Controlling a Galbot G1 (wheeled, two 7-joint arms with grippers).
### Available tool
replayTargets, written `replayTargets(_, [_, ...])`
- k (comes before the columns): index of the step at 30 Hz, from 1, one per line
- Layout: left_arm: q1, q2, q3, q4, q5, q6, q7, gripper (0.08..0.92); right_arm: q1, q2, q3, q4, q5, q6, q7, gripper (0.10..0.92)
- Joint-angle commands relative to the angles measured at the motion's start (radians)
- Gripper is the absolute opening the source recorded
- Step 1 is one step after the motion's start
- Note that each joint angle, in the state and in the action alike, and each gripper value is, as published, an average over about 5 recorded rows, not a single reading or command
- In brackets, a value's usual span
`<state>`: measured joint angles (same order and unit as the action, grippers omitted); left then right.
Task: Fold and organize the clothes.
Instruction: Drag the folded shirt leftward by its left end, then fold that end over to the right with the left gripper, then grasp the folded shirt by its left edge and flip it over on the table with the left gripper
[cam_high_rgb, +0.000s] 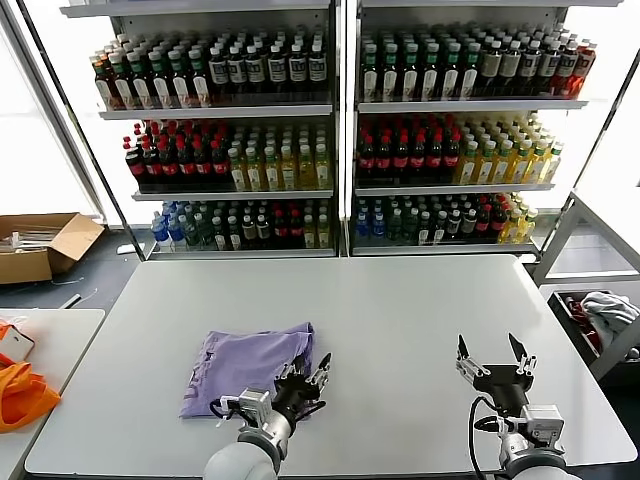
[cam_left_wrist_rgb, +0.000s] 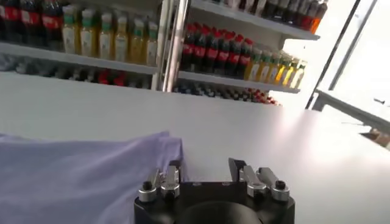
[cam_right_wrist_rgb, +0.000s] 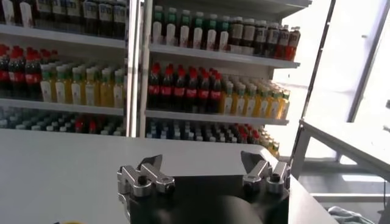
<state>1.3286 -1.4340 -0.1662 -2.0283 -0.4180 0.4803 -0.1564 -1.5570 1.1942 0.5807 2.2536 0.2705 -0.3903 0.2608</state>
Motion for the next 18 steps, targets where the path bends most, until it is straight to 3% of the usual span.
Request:
replayTargets(1, [0.018,0.043,-0.129,-0.145,-0.114,0.003,-0.085,0.612,0.029,-0.024,-0.022,-0.036,0.006,0.013,-0.002,0.823])
replayTargets(9, [0.063,0.194,-0.378,-0.054,0.211,-0.027,-0.041,0.802,0.095,-0.07,-0.063,-0.06,0.033,0.013,-0.006,0.823])
replayTargets(13, [0.072,0.214,-0.46,0.044,0.26,-0.067,-0.031,0.821,0.115,-0.073,-0.082,-0.073,0.036,0.012,-0.009,0.823])
replayTargets(18, [0.096,0.218,-0.484,0.052,0.183,-0.07,-0.029,0.823,0.121,-0.063,-0.103,-0.08,0.031,0.012,-0.011,0.823])
